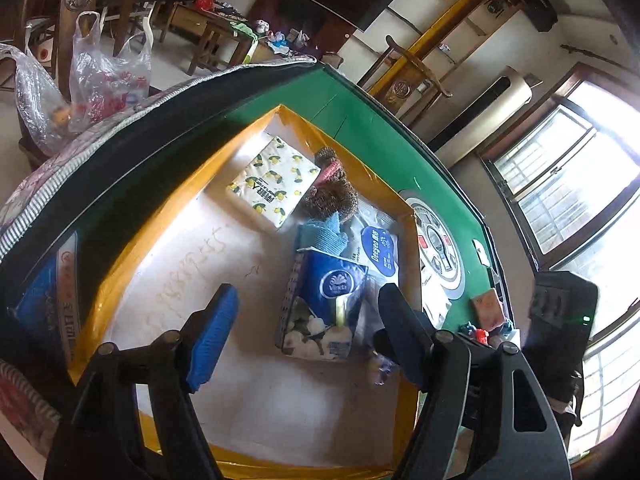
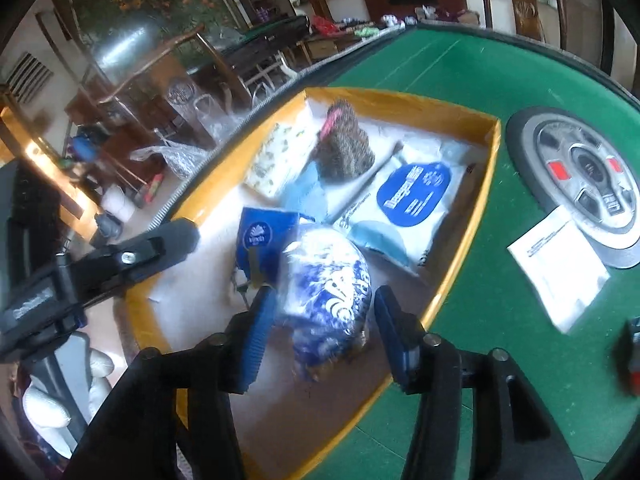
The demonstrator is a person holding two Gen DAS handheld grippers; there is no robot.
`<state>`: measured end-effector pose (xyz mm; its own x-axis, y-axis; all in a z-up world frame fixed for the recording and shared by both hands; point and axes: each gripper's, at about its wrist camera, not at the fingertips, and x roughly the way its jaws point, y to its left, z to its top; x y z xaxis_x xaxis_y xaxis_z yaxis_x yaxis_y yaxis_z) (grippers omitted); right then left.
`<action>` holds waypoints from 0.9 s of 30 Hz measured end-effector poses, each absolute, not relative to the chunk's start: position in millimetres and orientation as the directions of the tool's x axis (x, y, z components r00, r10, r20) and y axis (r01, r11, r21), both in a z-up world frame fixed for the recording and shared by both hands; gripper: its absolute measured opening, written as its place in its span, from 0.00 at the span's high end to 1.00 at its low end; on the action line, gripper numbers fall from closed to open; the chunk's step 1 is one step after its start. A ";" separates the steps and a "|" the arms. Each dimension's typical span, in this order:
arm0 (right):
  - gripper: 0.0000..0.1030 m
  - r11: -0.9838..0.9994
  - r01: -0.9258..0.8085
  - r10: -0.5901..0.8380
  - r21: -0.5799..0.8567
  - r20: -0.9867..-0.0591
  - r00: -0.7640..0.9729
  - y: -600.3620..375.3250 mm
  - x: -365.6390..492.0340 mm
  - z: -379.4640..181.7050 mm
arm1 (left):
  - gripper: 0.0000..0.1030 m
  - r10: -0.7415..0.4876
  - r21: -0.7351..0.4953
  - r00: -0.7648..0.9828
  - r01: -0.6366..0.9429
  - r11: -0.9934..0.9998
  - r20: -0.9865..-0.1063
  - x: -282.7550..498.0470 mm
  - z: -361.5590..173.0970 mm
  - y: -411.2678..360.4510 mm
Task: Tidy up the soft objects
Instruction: 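Lower Vinda pack into box with left tool while right tool drops plastic bag there, then grasp red-and-blue sock with left tool while right tool grasps pink tissue pack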
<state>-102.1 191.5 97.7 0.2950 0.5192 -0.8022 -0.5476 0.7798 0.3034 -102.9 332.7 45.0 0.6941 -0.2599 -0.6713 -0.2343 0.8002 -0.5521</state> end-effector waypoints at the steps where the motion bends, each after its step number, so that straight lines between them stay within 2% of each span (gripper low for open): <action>1: 0.54 0.778 -0.549 0.529 0.304 -0.790 0.311 185.9 -104.4 102.7 | 0.30 -0.264 -0.554 0.694 -0.231 0.800 -0.670 -102.2 45.1 331.2; 6: 0.47 0.816 -0.499 0.526 0.292 -0.733 0.431 126.3 -108.8 120.2 | 0.30 -0.278 -0.547 0.703 -0.187 0.816 -0.655 -104.6 55.3 314.9; 12: 0.47 0.933 -0.234 0.359 0.273 -0.748 0.559 5.4 -89.7 111.9 | 0.30 -0.311 -0.508 0.702 -0.084 0.857 -0.641 -100.8 68.9 277.9; 17: 0.47 0.947 -0.068 0.289 0.314 -0.739 0.608 -71.1 -78.0 105.8 | 0.30 -0.348 -0.459 0.664 0.007 0.888 -0.662 -94.2 70.0 235.0; 25: 0.47 0.923 -0.051 0.349 0.381 -0.774 0.528 -75.0 -37.0 77.1 | 0.30 -0.369 -0.395 0.623 0.103 0.913 -0.690 -95.9 75.0 184.1; 27: 0.47 0.880 -0.113 0.460 0.462 -0.766 0.448 -61.0 -32.6 65.9 | 0.30 -0.370 -0.391 0.617 0.108 0.914 -0.695 -97.4 76.0 179.4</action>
<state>-32.6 -61.0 65.9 0.4483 0.4600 -0.7664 -0.1135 0.8797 0.4617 -97.4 179.4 76.0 0.6168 -0.3701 -0.6947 0.1083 0.9141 -0.3908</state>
